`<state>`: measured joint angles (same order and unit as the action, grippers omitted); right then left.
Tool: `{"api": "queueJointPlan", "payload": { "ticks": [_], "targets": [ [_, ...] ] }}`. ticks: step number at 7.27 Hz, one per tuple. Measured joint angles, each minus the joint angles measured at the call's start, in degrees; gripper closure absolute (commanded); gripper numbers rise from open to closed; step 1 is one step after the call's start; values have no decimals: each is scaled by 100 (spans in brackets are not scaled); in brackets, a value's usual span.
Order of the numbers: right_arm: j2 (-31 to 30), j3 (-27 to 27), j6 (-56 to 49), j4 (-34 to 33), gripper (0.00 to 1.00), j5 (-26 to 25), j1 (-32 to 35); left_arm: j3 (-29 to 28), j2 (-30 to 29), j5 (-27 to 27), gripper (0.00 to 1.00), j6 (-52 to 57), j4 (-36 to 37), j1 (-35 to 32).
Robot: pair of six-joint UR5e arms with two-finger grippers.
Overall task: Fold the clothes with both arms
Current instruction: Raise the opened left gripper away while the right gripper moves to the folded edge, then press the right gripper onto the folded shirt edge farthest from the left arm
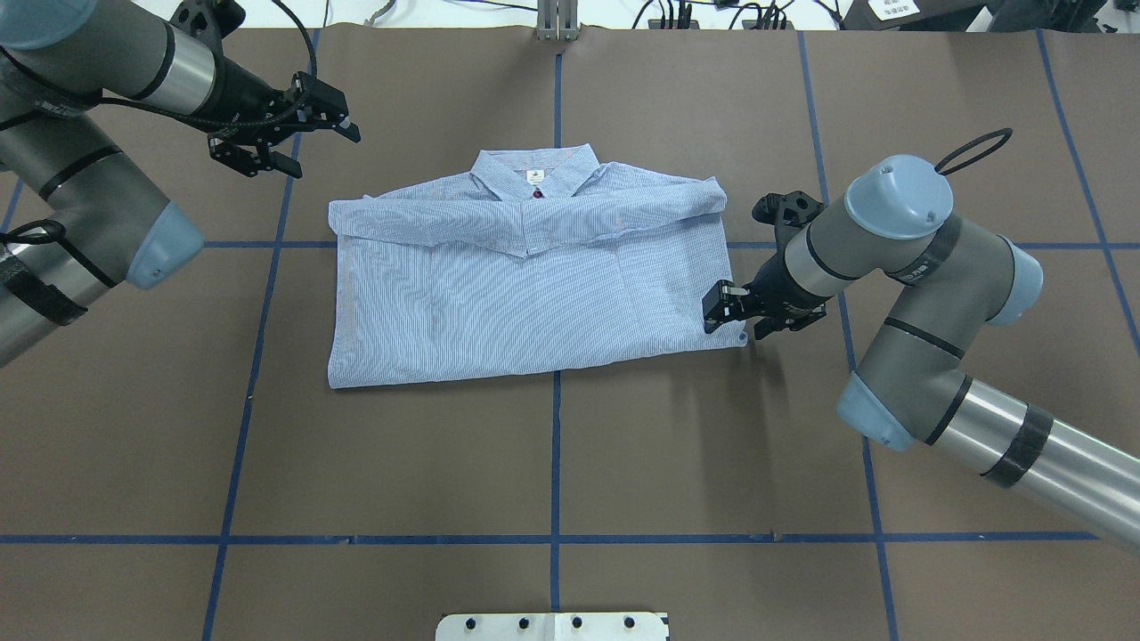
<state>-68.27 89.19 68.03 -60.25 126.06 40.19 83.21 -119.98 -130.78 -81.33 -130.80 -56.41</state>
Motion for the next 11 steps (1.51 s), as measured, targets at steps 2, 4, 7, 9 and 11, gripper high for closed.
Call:
{"api": "queueJointPlan", "payload": {
  "ticks": [2, 4, 7, 9, 11],
  "targets": [
    [45, 9, -6, -4, 100, 31, -21, 37, 11, 0, 1, -5, 2, -4],
    [63, 47, -11, 2, 91, 50, 6, 59, 17, 0, 1, -5, 2, -15],
    [55, 45, -14, 5, 43, 4, 67, 70, 23, 0, 1, -5, 2, -12],
    [58, 7, -17, -1, 28, -87, 68, 72, 20, 0, 1, -5, 2, -11],
    [65, -1, -18, -6, 32, -134, 68, 72, 16, 4, 1, -5, 2, -10]
  ]
}}
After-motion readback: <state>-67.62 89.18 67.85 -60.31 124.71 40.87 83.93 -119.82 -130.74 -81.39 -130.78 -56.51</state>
